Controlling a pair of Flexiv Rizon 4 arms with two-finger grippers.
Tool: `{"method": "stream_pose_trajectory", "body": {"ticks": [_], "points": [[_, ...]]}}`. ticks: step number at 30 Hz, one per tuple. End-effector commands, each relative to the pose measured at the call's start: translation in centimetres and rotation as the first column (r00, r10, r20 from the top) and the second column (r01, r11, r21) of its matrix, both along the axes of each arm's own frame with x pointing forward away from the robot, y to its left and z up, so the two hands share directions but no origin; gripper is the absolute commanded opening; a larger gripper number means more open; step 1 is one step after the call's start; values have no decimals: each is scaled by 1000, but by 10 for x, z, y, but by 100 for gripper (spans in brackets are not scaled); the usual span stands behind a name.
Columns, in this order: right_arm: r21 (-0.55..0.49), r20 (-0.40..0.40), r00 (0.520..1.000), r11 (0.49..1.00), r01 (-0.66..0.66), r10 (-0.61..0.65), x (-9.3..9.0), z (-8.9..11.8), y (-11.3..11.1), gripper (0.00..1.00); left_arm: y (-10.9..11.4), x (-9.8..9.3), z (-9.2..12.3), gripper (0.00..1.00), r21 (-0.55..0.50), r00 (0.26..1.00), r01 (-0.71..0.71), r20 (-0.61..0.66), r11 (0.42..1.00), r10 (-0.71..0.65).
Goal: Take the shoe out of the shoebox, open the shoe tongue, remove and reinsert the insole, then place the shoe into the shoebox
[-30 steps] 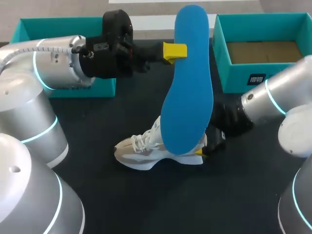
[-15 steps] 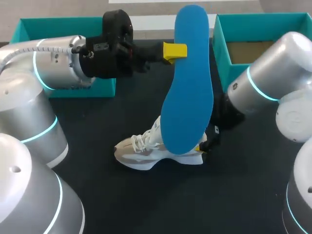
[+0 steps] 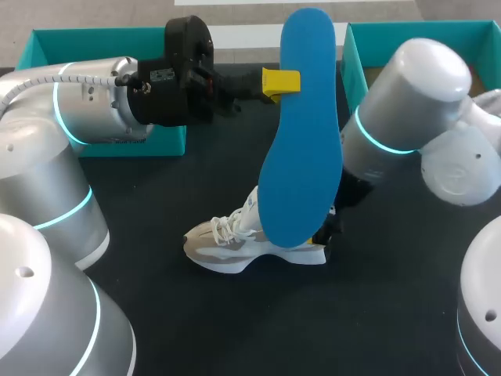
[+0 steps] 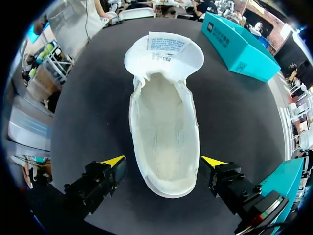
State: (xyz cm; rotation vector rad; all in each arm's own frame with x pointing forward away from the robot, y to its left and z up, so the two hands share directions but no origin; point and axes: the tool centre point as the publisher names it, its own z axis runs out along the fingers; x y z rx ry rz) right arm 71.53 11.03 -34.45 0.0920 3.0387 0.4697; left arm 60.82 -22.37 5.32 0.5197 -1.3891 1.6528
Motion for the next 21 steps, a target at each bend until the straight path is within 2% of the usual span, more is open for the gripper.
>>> {"method": "stream_pose_trajectory", "body": {"ticks": [1,16,21], "points": [[-37,8,1000,999,17,-16,-1,-2,5,100,0,-1,-1,0,-2,1000,-1,0,1000,1],[-37,8,1000,999,17,-16,-1,-2,5,100,0,-1,-1,0,-2,1000,-1,0,1000,1],[-102,22,999,994,44,-42,8,22,9,100,0,-1,-1,0,-2,1000,-1,0,1000,1]]}}
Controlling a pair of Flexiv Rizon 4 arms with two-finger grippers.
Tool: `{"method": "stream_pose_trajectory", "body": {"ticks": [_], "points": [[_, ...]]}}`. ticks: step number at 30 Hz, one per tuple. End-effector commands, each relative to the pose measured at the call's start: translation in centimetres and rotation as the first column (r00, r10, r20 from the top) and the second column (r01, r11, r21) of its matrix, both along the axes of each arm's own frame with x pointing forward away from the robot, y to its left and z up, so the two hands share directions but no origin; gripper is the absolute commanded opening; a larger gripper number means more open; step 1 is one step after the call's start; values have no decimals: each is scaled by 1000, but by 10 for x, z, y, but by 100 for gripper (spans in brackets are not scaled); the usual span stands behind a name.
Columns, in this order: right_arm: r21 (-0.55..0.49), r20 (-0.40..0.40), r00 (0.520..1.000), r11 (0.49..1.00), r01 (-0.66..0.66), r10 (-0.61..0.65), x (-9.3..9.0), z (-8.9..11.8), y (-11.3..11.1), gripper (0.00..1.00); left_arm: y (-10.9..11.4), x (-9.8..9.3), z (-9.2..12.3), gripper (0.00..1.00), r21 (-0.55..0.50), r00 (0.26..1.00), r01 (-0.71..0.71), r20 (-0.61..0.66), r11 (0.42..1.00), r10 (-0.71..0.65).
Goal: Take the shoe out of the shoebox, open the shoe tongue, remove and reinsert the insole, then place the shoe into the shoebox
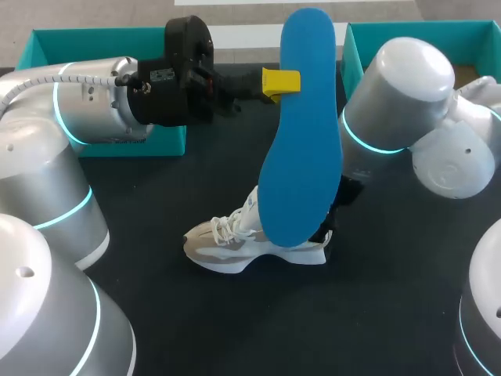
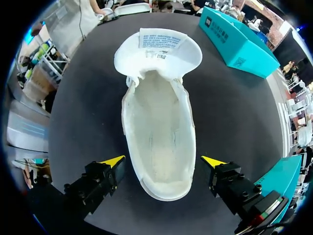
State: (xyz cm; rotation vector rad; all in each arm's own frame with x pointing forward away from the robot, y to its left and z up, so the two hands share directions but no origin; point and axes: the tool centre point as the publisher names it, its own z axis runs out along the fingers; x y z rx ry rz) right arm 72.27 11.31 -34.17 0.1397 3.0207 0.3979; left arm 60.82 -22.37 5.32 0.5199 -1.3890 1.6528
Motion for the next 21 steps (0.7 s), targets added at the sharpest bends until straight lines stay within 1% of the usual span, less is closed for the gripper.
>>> {"method": "stream_pose_trajectory", "body": {"ticks": [1,4,5,8,9,12,13,14,19,21], "points": [[-77,-11,1000,997,6,-7,5,20,9,100,0,-1,-1,0,-2,1000,-1,0,1000,1],[-76,-12,1000,997,-5,5,15,19,15,100,0,-1,-1,0,-2,1000,-1,0,1000,1],[-92,-26,999,996,-22,20,20,15,19,100,0,-1,-1,0,-2,1000,-1,0,1000,1],[-72,-39,998,996,-53,50,31,3,26,100,0,-1,-1,0,-2,1000,-1,0,1000,1],[-66,-54,997,996,-67,63,34,-3,27,100,0,-1,-1,0,-2,1000,-1,0,1000,1],[-48,-66,996,996,-70,66,38,-16,30,100,0,-1,-1,0,-2,1000,-1,0,1000,1],[-41,-65,996,997,-71,68,40,-22,31,98,0,-1,-1,0,-2,1000,-1,0,1000,1],[-42,-73,995,996,-75,71,40,-26,33,92,0,-1,-1,0,-2,1000,-1,0,1000,1],[-38,-94,993,996,-77,73,39,-48,35,83,0,-1,-1,0,-2,1000,-1,0,1000,1],[-41,-106,992,997,-73,68,38,-54,35,74,0,-1,-1,0,-2,1000,-1,0,1000,1]]}}
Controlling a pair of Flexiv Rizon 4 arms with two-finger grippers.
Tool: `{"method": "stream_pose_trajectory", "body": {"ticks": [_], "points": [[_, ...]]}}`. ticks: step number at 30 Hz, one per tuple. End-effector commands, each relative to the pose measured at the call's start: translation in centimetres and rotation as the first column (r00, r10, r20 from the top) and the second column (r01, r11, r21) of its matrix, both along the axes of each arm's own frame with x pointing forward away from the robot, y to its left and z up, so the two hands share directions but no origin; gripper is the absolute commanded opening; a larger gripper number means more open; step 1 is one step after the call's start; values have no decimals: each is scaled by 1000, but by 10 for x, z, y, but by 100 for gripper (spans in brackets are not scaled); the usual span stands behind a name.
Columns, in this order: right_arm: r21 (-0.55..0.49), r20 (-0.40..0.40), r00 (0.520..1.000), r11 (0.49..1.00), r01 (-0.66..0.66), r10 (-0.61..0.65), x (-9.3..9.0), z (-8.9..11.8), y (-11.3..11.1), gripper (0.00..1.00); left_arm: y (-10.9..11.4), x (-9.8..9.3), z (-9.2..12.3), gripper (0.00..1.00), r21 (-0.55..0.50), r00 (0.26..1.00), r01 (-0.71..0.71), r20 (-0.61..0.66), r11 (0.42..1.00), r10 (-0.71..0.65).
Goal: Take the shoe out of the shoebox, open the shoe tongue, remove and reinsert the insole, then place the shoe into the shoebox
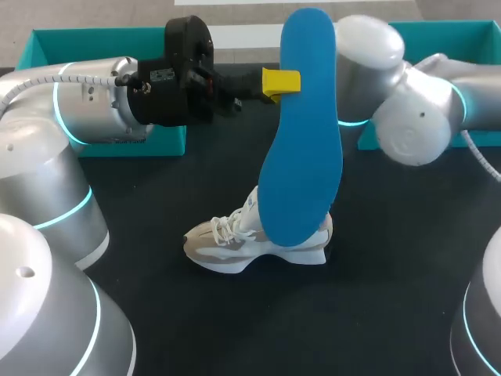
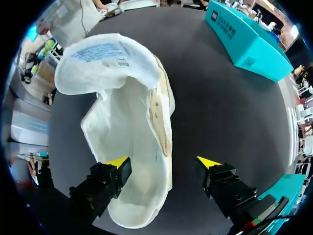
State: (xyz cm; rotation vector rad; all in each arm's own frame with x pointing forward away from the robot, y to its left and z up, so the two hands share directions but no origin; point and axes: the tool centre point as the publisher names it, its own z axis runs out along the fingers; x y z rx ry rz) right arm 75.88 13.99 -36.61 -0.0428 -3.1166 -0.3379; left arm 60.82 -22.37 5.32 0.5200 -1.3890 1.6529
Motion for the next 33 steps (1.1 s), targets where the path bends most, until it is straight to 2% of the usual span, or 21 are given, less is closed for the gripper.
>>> {"method": "stream_pose_trajectory", "body": {"ticks": [1,2,3,12,14,15,16,24,27,29,30,33], "points": [[-3,-18,1000,1000,4,-4,2,-32,8,70,0,-1,-1,0,-2,1000,-1,0,1000,1],[-2,-18,1000,1000,4,-4,2,-34,9,58,0,-1,-1,0,-2,1000,-1,0,1000,1],[1,-19,1000,1000,4,-4,2,-35,9,51,0,-1,-1,0,-2,1000,-1,0,1000,1],[4,-50,999,1000,-4,4,1,-44,17,45,0,-1,-1,0,-2,1000,-1,0,1000,1],[7,-58,998,1000,4,-4,0,-46,16,27,0,-1,-1,0,-2,1000,-1,0,1000,1],[8,-58,998,1000,5,-4,-1,-46,16,4,0,-1,-1,0,-2,1000,-1,0,1000,1],[7,-63,998,1000,5,-4,-1,-46,16,0,0,-1,-1,0,-2,1000,-1,0,1000,1],[-2,-123,990,997,75,-74,-10,-33,6,0,0,-1,-1,0,-2,1000,-1,0,1000,1],[-20,-183,971,988,156,-157,-14,-23,2,0,0,-1,-1,0,-2,1000,-1,0,1000,1],[-57,-285,913,956,286,-290,-18,-17,-2,0,0,-1,-1,0,-2,1000,-1,0,1000,1],[-62,-307,890,940,336,-338,-21,-15,-3,0,0,-1,-1,0,-2,1000,-1,0,1000,1],[6,-300,851,892,453,-430,-26,-9,0,0,0,-1,-1,0,-2,1000,-1,0,1000,1]]}}
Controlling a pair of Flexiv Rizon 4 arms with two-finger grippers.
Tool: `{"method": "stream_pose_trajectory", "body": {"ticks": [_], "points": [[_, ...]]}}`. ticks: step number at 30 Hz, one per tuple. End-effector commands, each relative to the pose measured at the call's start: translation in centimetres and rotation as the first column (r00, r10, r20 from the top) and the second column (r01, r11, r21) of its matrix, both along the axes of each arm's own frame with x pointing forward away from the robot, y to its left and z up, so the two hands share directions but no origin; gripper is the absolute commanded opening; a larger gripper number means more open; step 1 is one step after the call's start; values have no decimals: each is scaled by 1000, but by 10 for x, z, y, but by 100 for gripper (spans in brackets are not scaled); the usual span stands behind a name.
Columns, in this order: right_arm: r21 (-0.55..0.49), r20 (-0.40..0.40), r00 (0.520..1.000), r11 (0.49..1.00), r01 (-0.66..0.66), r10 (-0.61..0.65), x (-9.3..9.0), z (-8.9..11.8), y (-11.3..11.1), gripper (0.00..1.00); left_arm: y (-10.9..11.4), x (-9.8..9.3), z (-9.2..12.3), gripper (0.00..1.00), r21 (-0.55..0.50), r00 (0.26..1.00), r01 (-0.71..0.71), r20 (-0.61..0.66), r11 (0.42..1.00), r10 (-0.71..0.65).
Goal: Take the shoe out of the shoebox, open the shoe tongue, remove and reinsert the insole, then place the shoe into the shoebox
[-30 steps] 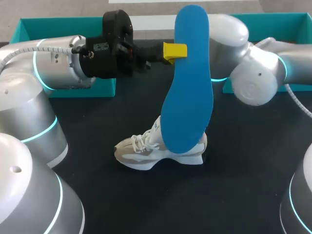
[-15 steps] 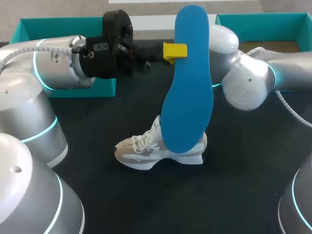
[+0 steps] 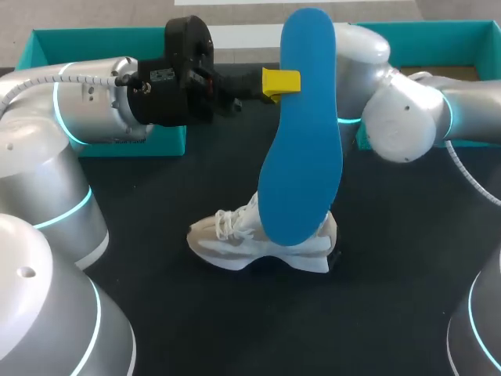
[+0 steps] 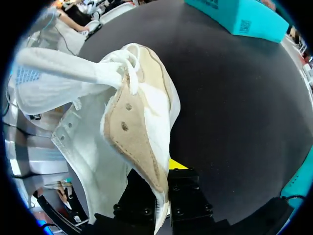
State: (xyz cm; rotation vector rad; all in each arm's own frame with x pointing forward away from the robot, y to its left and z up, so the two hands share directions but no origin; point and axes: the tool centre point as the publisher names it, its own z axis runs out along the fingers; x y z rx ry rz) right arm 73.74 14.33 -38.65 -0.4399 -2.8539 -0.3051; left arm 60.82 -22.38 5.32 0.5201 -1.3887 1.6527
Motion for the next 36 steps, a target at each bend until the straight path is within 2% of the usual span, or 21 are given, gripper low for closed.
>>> {"method": "stream_pose_trajectory", "body": {"ticks": [1,5,7,9,11,12,27,30,31,32,36], "points": [[78,-22,963,960,269,-269,-5,13,-1,0,0,-1,-1,0,-2,1000,-1,0,1000,1],[133,-2,922,914,383,-386,-6,17,3,0,0,-1,-1,0,-2,1000,-1,0,1000,1],[93,-17,904,900,426,-427,-8,18,1,0,0,-1,-1,0,-2,1000,-1,0,1000,1],[110,-15,871,865,489,-490,-13,17,-2,0,0,-1,-1,0,-2,1000,-1,0,1000,1],[163,24,813,805,571,-582,-18,18,-5,0,0,-1,-1,0,-2,1000,-1,0,1000,1],[187,54,801,794,578,-596,-20,21,-5,0,0,-1,-1,0,-2,1000,-1,0,1000,1],[187,54,801,794,578,-596,-20,21,-5,0,0,-1,-1,0,-2,1000,-1,0,1000,1],[140,20,707,702,698,-707,-18,22,-4,0,0,-1,-1,0,-2,1000,-1,0,1000,1],[151,23,678,673,725,-735,-17,24,-4,0,0,-1,-1,0,-2,1000,-1,0,1000,1],[171,-9,637,626,761,-771,-17,26,-2,0,0,-1,-1,0,-2,1000,-1,0,1000,1],[126,-18,567,561,818,-823,-17,27,2,0,0,-1,-1,0,-2,1000,-1,0,1000,1]]}}
